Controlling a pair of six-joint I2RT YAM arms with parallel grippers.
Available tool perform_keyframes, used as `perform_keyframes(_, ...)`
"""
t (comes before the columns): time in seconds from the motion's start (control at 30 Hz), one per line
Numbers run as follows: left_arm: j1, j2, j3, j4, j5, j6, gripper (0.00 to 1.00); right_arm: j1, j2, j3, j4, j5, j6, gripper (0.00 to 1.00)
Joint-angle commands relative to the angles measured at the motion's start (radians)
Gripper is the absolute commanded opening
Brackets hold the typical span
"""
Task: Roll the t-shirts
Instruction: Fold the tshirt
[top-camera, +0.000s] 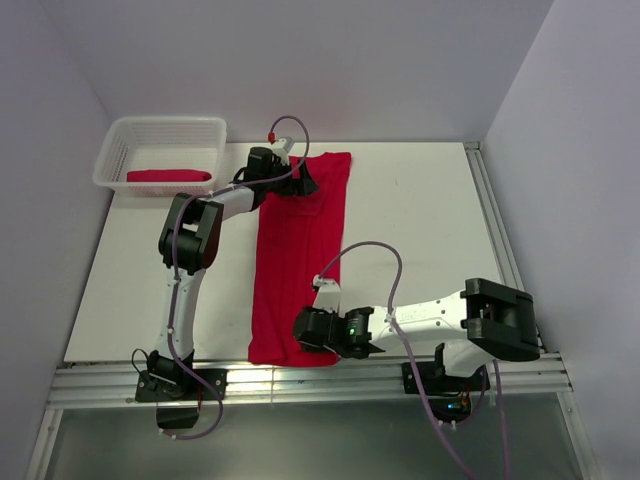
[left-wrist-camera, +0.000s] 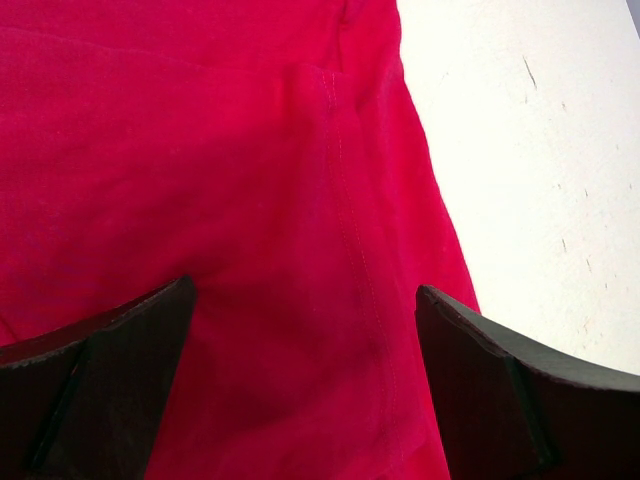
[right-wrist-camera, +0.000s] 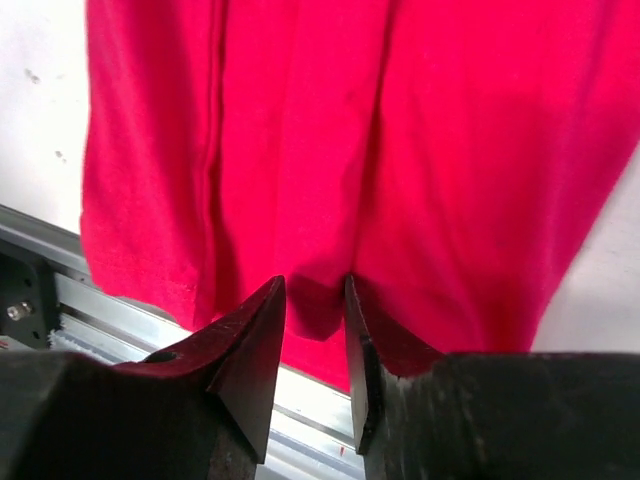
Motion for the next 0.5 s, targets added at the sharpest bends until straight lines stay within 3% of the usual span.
perform_keyframes(0.0,0.003,-0.027,-0.020,-0.062,-0.015,-0.003,1.00,-0.007,0.023,0.005,0.051,-0.014,-0.007,0.37)
perform_keyframes(0.03,0.003,-0.026,-0.017,-0.065,-0.015,-0.003,0.99,-0.007,0.026,0.010,0.048,-0.012,-0.008,0.36)
perform_keyframes(0.13,0.003,-0.024,-0.013,-0.070,-0.015,-0.001,1.00,-0.007,0.040,0.030,0.043,-0.014,-0.027,0.15)
perform_keyframes(0.23,0.003,-0.027,-0.016,-0.068,-0.014,-0.003,1.00,-0.007,0.048,0.057,0.046,-0.006,-0.051,0.03)
perform_keyframes(0.47,0.003,-0.029,-0.017,-0.068,-0.014,-0.003,1.00,-0.007,0.106,0.157,0.063,-0.008,-0.119,0.00)
